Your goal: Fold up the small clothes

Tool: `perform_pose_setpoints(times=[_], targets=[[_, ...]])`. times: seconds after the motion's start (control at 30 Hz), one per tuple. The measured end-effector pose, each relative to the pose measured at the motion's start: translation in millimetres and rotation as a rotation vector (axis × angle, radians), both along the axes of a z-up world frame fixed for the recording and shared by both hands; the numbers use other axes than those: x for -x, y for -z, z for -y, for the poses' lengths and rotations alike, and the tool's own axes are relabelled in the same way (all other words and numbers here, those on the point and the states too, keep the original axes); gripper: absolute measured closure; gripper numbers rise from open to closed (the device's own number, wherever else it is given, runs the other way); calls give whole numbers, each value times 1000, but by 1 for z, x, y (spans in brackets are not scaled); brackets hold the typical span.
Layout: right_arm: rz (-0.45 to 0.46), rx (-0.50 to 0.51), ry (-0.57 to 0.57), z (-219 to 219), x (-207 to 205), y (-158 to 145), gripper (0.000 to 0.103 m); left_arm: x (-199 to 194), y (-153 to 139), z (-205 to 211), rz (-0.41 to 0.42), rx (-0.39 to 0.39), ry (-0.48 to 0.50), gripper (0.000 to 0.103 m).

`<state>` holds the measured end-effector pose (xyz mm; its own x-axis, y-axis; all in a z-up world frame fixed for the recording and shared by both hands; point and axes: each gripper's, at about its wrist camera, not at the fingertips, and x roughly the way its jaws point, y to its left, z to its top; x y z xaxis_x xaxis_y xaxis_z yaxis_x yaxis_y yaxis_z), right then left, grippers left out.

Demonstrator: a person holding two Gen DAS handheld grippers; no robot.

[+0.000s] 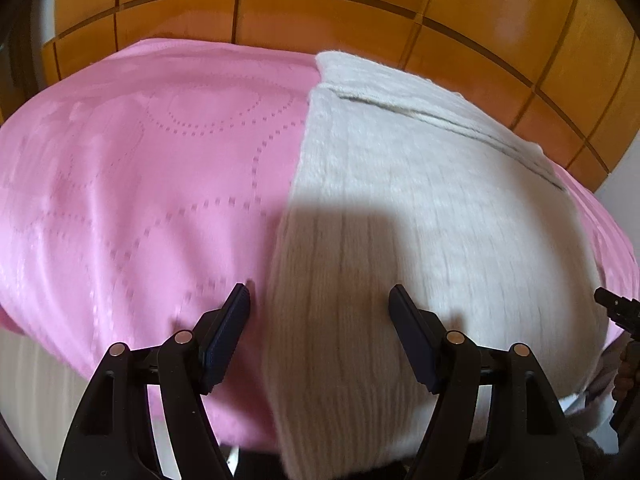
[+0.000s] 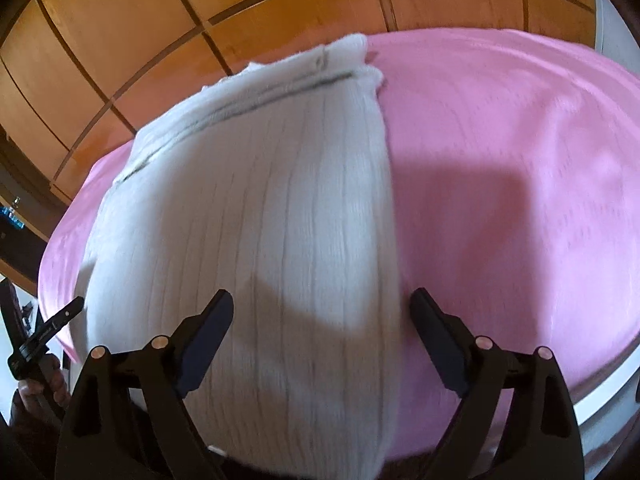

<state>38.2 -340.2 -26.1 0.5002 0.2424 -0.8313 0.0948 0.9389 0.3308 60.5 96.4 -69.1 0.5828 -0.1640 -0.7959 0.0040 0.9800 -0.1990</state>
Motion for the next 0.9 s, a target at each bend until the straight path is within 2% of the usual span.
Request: perform_pose_setpoints(times=[0.1, 0.23, 0.27, 0.3, 0.33, 0.43, 0.57, 0.63, 0.83, 0.9], targets=[[-24, -11, -15, -2, 17, 0, 34, 11, -1, -3, -13, 20, 20, 39], [-77, -58, -50, -4, 35, 5, 55, 24, 1, -12, -49, 85, 39, 56], [-90, -63, -60, -5, 39, 7, 67, 27, 2, -14, -61, 107, 45, 67], [-100, -75, -68, -5, 41, 9, 86, 27, 3, -15, -69, 122, 53, 77], [-110, -81, -74, -5, 42, 11, 90, 28, 3, -16, -78, 137, 62, 95], [-103, -133, -88, -5, 41, 4, 92, 29, -7, -23, -67, 207, 80, 98], [-4, -275, -66, 6, 25, -24, 93, 20, -30, -35, -38, 372, 95, 98], [36, -308, -44, 11, 12, -31, 93, 7, -39, -38, -19, 423, 99, 98], [87, -367, 44, 23, -50, -32, 93, -52, -48, -37, -6, 535, 67, 98], [81, -351, 66, 26, -73, -27, 93, -79, -50, -36, 1, 529, 33, 98]])
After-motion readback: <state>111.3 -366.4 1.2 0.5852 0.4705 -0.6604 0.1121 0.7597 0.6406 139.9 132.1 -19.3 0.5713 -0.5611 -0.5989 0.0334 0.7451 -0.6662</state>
